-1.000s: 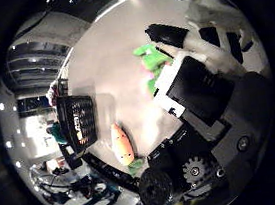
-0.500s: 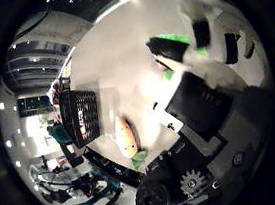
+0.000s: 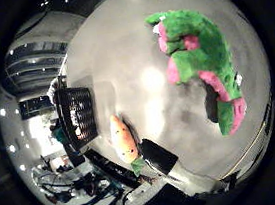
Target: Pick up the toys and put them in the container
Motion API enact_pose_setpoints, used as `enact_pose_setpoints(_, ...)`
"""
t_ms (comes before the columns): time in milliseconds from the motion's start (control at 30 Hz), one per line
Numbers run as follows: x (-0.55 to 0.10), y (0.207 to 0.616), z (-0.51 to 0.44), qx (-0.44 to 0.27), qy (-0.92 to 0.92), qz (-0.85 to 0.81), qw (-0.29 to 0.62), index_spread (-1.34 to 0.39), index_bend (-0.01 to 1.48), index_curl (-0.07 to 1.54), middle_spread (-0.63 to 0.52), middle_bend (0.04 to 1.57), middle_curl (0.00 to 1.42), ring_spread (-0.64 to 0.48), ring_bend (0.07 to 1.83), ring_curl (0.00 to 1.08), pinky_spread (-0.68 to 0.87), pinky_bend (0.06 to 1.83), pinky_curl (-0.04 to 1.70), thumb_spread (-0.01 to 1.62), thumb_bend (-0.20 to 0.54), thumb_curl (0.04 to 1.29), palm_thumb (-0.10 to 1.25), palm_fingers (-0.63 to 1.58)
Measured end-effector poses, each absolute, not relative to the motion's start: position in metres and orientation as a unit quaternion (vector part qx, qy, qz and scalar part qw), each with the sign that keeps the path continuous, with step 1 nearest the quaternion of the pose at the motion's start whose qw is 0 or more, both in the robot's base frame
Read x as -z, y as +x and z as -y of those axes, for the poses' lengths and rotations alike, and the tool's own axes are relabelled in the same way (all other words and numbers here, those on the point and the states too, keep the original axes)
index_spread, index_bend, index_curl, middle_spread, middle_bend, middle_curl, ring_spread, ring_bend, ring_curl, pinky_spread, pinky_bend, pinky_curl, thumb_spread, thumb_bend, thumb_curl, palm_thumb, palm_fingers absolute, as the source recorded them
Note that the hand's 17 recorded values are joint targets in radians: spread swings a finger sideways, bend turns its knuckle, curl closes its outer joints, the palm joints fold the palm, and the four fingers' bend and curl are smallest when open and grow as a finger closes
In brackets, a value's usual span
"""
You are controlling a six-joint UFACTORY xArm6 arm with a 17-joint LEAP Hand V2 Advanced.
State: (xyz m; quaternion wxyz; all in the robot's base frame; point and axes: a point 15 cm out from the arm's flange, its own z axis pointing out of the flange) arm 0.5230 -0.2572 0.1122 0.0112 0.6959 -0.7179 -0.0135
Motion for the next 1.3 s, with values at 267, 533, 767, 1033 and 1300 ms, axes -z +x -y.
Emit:
enact_pose_setpoints(267, -0.105, 0.55, 0.265, 0.028, 0.693, 0.72, 0.022, -0.3, 0.13, 0.25, 0.19, 0.19, 0.28, 0.24, 0.4, 0.2, 0.44, 0.6, 0.34, 1.0, -0.028, 0.3, 0.49, -0.05)
enact_pose_setpoints(533, -0.082, 0.547, 0.266, 0.044, 0.69, 0.722, 0.03, -0.27, 0.14, 0.22, 0.16, 0.21, 0.31, 0.22, 0.41, 0.23, 0.44, 0.59, 0.32, 0.99, -0.024, 0.3, 0.52, 0.0)
enact_pose_setpoints(767, -0.069, 0.547, 0.264, 0.049, 0.69, 0.721, 0.031, -0.23, 0.15, 0.23, 0.11, 0.28, 0.33, 0.19, 0.44, 0.24, 0.41, 0.58, 0.3, 0.98, -0.02, 0.31, 0.57, 0.13)
enact_pose_setpoints(1033, -0.063, 0.55, 0.268, 0.042, 0.693, 0.719, 0.028, -0.31, 0.17, 0.23, -0.09, 0.57, 0.41, -0.14, 0.89, 0.31, -0.05, 0.75, 0.27, 0.98, -0.009, 0.33, 0.69, 1.17)
enact_pose_setpoints(1300, -0.069, 0.536, 0.299, 0.039, 0.683, 0.729, 0.024, -0.33, 0.71, 0.49, -0.14, 0.92, 0.55, -0.19, 1.08, 0.45, -0.35, 0.99, 0.42, 0.97, -0.018, 0.36, 0.76, 1.49)
